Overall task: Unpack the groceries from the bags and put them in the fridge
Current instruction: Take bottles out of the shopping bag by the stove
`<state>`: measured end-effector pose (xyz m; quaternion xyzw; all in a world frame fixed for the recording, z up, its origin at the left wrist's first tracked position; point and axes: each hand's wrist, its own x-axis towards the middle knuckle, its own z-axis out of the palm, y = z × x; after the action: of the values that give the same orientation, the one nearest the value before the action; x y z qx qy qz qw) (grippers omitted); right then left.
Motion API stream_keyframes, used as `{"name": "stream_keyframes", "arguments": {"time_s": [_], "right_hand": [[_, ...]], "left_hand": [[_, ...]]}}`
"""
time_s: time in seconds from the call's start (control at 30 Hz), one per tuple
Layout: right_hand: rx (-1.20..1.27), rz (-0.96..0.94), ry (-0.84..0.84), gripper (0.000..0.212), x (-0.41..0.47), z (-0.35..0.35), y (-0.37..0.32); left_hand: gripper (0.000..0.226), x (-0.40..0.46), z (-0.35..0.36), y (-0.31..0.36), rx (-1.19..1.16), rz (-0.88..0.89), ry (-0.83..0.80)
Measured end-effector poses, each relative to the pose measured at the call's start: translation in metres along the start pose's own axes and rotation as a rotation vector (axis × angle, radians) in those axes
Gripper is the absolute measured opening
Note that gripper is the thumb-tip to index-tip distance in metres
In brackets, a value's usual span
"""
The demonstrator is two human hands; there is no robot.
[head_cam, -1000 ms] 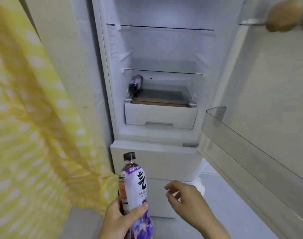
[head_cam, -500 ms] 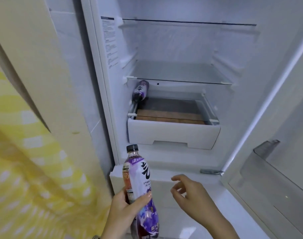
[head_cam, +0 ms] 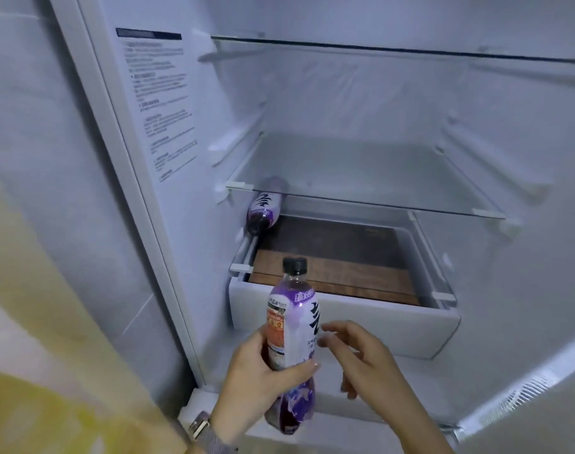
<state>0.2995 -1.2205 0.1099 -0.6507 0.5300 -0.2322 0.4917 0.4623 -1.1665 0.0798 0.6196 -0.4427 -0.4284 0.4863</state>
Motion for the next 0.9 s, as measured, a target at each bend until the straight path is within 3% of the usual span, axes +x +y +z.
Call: {"name": "stream_keyframes", "arguments": {"time_s": [0.1,0.27,0.47,0.6,0.7,0.9], "right_hand": [[0.175,0.049,-0.012,0.022,0.014,0.0,-0.019],[0.559,0.096,-0.124,0.057,0.032,0.002,-0.051],[0.856,0.011,-0.247,0.086,0.051,-0.012,-0.06],[0.777,0.015,-0.144,0.073,0.057,-0.015,-0.056],[0.777,0.032,-0.086,0.057,0.067,-0.012,-0.051],[0.787,0.002,-0.03,0.057,0.087,-0.002,-0.042]], "left_hand": [[0.053,0.03,-0.014,0.013,0.09,0.117,-0.012],[0.064,0.074,-0.03,0.043,0.243,0.366,-0.134],[0.066,0.125,-0.028,0.051,0.444,0.717,-0.13],[0.052,0.15,-0.021,0.046,0.588,0.867,-0.006],[0.051,0.166,-0.015,0.039,0.681,0.846,0.046],[0.048,0.184,-0.006,0.03,0.681,0.825,0.055]]}}
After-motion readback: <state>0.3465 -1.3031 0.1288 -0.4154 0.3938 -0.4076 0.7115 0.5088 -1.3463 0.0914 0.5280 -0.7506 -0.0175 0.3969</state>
